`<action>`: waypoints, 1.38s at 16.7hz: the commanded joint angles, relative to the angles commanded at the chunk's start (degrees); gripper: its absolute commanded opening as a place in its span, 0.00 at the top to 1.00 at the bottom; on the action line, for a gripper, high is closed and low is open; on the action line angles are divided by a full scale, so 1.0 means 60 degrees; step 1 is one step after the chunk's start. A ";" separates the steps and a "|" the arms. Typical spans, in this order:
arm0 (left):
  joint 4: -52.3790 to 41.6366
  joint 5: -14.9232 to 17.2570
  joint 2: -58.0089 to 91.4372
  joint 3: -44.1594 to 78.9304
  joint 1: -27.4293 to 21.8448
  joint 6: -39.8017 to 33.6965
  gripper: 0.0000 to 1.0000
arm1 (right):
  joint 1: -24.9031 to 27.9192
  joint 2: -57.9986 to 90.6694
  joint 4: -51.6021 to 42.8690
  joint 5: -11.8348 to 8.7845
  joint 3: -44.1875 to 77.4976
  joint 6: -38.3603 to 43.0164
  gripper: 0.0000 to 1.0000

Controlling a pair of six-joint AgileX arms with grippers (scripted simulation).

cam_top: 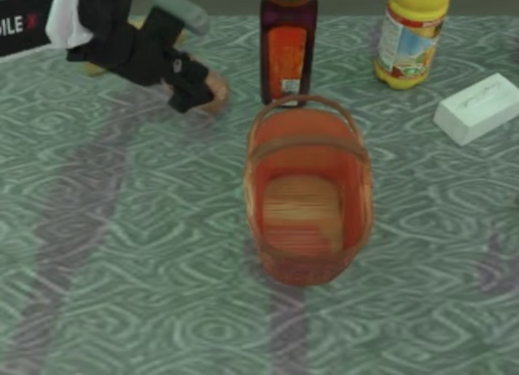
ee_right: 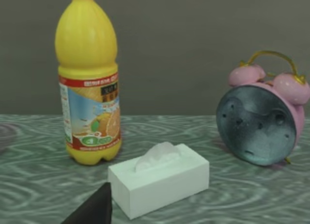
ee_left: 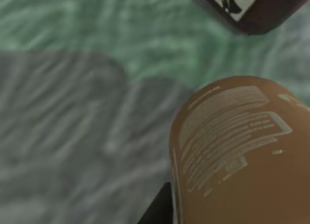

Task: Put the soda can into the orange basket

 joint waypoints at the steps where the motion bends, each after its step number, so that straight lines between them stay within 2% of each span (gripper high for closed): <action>1: 0.0987 0.0640 -0.0110 -0.0321 -0.0081 -0.0321 1.00 | 0.0000 0.0000 0.0000 0.0000 0.0000 0.0000 0.00; 8: 0.7926 0.5068 -0.1214 -0.2727 -0.0622 -0.2609 1.00 | 0.0000 0.0000 0.0000 0.0000 0.0000 0.0000 0.00; 12: 1.0485 0.6917 -0.1914 -0.3687 -0.0840 -0.3491 1.00 | 0.0000 0.0000 0.0000 0.0000 0.0000 0.0000 0.00; 15: 1.1339 0.7614 -0.2243 -0.4049 -0.0917 -0.3805 1.00 | 0.0000 0.0000 0.0000 0.0000 0.0000 0.0000 0.00; 23: 1.1791 0.7708 -0.1930 -0.4165 -0.0867 -0.3809 1.00 | 0.0000 0.0000 0.0000 0.0000 0.0000 0.0000 0.00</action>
